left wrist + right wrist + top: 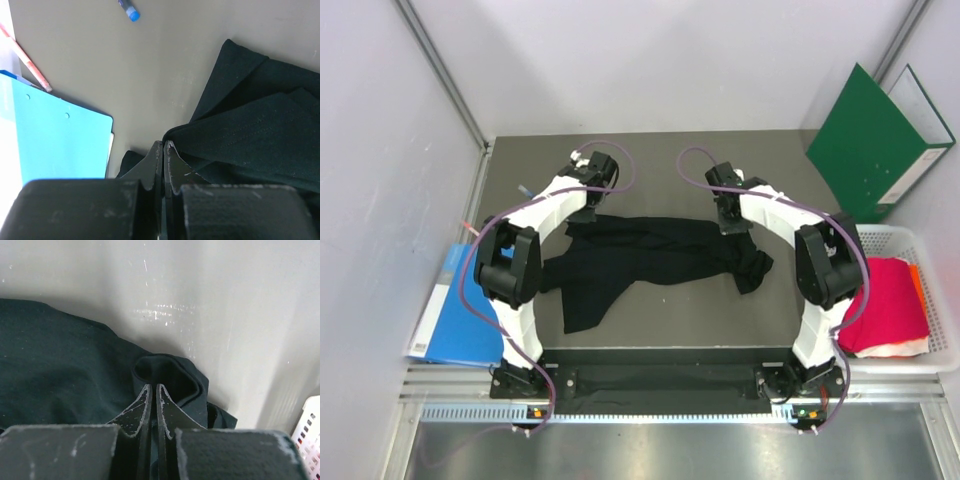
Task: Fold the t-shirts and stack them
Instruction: Flatten out the tshirt
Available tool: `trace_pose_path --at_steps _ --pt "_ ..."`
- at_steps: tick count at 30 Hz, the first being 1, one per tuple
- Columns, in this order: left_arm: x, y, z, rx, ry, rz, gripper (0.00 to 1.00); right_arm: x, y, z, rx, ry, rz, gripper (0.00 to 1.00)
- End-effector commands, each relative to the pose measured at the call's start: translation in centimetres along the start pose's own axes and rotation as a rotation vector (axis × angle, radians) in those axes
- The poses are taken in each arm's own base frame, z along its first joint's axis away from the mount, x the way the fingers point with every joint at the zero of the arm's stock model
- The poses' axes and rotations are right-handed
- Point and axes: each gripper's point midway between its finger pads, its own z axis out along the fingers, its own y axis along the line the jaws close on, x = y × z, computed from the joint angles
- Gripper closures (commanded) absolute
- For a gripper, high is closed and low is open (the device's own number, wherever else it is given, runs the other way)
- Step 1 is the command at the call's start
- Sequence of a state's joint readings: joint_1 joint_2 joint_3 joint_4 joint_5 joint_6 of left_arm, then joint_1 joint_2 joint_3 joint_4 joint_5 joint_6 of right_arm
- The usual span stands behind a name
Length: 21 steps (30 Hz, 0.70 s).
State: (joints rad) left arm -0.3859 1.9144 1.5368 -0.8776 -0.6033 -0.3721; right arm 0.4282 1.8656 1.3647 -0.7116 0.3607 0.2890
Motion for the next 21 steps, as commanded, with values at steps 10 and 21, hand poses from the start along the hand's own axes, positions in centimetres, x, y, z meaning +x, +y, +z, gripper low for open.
trace_pose_path --at_steps 10,21 --pt "-10.7 2.1 -7.8 0.071 -0.251 -0.236 1.0 -13.6 -4.0 -16.9 -0.141 -0.554 0.163 1.0" --pt "-18.9 10.2 -20.5 0.119 -0.629 -0.428 1.0 -16.3 -9.7 -33.5 -0.232 -0.996 0.293 1.0"
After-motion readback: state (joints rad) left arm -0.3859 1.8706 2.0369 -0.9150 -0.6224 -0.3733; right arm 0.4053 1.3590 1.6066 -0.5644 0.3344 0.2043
